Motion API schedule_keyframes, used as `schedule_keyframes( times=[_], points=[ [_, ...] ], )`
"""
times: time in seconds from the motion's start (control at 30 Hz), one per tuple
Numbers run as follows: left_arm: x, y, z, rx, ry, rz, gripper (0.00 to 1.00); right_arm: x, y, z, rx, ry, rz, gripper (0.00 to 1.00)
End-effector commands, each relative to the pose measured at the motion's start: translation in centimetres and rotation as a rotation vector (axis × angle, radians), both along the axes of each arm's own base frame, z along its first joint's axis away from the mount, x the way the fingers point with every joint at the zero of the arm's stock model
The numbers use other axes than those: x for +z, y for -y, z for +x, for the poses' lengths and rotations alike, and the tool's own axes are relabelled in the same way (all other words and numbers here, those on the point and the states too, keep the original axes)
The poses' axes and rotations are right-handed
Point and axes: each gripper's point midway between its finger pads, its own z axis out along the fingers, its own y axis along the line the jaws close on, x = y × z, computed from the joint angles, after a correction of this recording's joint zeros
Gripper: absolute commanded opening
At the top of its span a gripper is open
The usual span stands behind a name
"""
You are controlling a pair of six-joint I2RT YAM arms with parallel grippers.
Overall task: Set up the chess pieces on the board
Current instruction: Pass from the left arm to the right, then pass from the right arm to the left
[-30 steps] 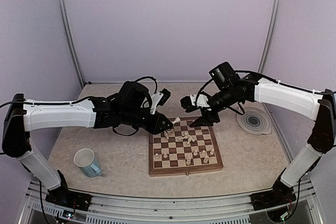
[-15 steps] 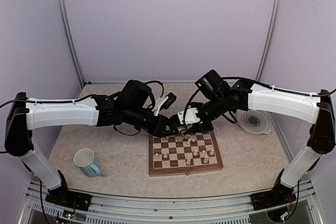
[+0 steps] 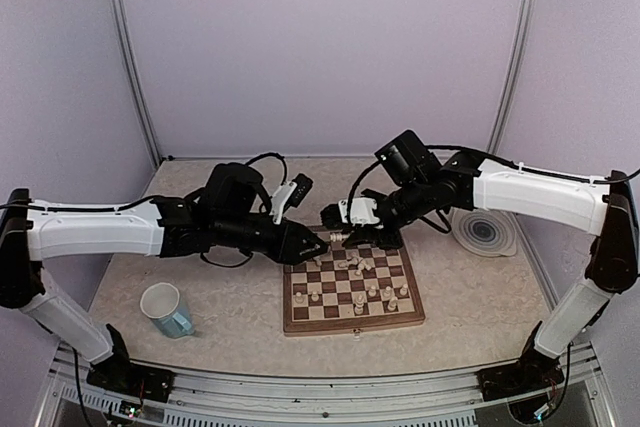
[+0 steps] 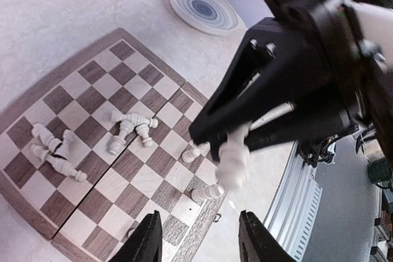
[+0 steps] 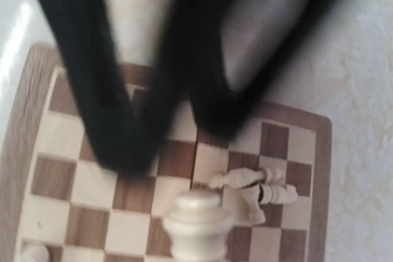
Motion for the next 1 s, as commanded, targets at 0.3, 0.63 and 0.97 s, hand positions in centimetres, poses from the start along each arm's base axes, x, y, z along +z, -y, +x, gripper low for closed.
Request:
schedule_keyframes(
  times=[0.3, 0.63, 0.97],
  points=[
    [11.6, -2.4, 1.5, 0.264, 0.371, -0.429, 0.48, 8.0, -0.9, -1.3, 0.062, -0.542, 0.454, 0.01],
    [11.8, 1.0, 1.4, 0.187, 0.330, -0.513, 0.42, 8.7, -1.2, -1.4, 0.070, -0.578, 0.470, 0.01],
    [12.0, 0.9, 1.0, 0.166, 0.316, -0.540, 0.36, 8.5, -1.1, -1.1, 0.060, -0.585, 0.474, 0.02]
  ],
)
